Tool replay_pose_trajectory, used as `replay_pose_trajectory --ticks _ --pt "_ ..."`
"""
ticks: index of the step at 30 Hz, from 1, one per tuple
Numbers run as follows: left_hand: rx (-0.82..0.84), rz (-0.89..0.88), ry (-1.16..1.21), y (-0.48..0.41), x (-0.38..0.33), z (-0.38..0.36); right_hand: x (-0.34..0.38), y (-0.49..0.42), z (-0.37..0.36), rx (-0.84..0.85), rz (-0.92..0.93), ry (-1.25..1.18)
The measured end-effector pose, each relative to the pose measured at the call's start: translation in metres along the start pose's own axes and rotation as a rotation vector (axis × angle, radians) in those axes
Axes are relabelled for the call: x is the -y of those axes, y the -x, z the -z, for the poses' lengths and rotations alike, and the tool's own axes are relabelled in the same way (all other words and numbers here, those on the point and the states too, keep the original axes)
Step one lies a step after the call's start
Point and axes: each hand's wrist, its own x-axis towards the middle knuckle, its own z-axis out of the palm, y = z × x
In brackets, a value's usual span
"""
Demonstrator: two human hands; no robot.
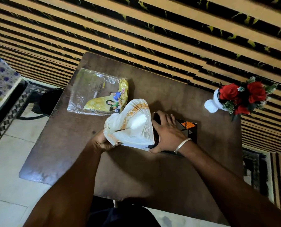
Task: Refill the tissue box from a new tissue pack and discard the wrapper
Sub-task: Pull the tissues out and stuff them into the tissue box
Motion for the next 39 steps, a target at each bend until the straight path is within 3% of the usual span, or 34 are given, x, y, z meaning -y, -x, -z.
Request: replay_pose_trajectory --ticks 4,7,10,15,23,39 --pt "-0.042 0.048 -0.042 -0.006 -0.001 0.002 -0.009 0.008 0.010 -0.111 -0.022 -0.107" --pt "-0.244 0.067 -0.129 -0.012 -0.002 -0.001 -0.017 0.013 0.017 -0.167 -0.028 -0.166" --pt "-0.272 0.120 -0.164 -0.012 -0.003 -0.012 -0.018 0.014 0.018 -0.158 -0.024 -0.143" --pt "-0.335 0.063 -0.255 -0.012 -0.003 -0.023 -0.016 0.015 0.017 -0.134 -0.008 -0.039" --pt "-0.320 0.082 -0.488 -0.006 -0.013 -0.032 -0.008 0.015 0.012 -0.093 0.019 0.044" --pt "-0.229 0.062 -0.460 -0.013 -0.013 -0.058 -0.010 0.012 0.010 -0.058 0.010 0.013"
